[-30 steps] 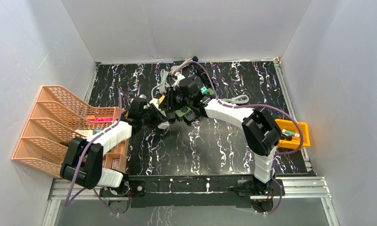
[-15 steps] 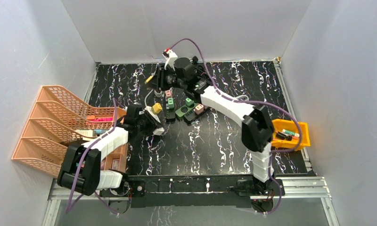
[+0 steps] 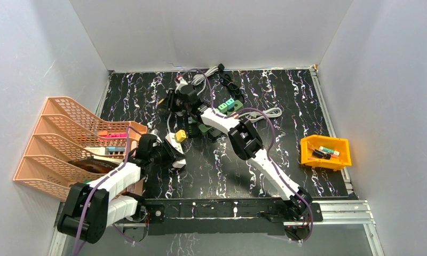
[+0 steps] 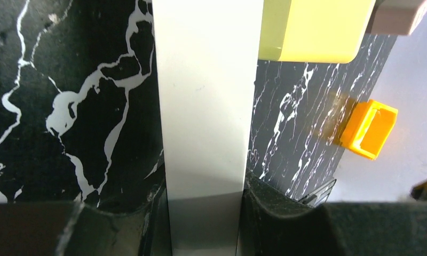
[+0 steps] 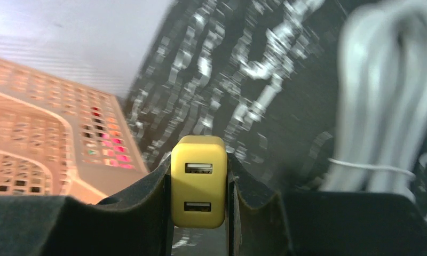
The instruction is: Pull the plug off the socket
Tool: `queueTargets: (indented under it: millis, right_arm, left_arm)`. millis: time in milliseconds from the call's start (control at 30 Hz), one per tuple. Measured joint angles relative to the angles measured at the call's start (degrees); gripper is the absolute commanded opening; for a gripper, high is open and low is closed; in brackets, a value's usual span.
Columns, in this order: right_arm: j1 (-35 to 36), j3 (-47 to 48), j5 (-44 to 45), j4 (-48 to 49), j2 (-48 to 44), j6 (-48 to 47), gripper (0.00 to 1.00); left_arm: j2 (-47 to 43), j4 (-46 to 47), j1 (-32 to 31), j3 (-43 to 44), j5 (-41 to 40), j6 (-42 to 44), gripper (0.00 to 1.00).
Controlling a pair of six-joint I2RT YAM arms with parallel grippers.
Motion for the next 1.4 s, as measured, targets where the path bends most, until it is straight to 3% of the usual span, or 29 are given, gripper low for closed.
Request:
queueTargets:
  millis: [300, 333, 400, 433, 500, 567, 933, 1167, 1400]
  right_arm:
    - [-1.2, -0.2, -1.9, 4.9, 3.4, 4.6, 0.0]
    - [-1.3, -0.2, -2.1, 4.9, 3.4, 4.7, 0.09]
    - [-1.4, -0.2, -2.5, 4.9, 3.5, 5.1, 0.47]
    - [-1.4, -0.2, -2.7, 4.9, 3.5, 5.2, 0.59]
    - [-1.4, -0.2, -3.3, 4.9, 3.5, 6.3, 0.76]
    - [-1.3, -0.1, -4.1, 5.8, 3.5, 6.6, 0.84]
    - [-1.8, -5.3, -3.6, 0.8, -3.4, -0.2, 0.85]
    - [-7.4, -23.3, -1.6, -3.3, -27.0, -6.9, 0.85]
    - [-9.4, -34.1, -0.5, -7.5, -46.0, -11.2, 0.84]
  left_arm:
    - [-3.5, 0.5, 0.0, -2.0, 1.7, 2.4, 0.0]
    - [-3.4, 0.5, 0.0, -2.0, 1.8, 2.6, 0.0]
    - [-3.0, 0.6, 0.0, -2.0, 2.0, 2.9, 0.0]
    - [-3.0, 0.6, 0.0, -2.1, 2.1, 2.9, 0.0]
    - [-3.0, 0.7, 0.0, -2.1, 2.2, 2.9, 0.0]
    - [-3.0, 1.3, 0.0, -2.2, 2.2, 3.0, 0.0]
    - [-0.5, 0.9, 0.0, -1.5, 2.2, 4.2, 0.0]
    - [2.1, -0.9, 0.0, 2.2, 1.1, 6.3, 0.0]
    - [7.0, -1.1, 0.0, 7.1, -1.7, 8.1, 0.0]
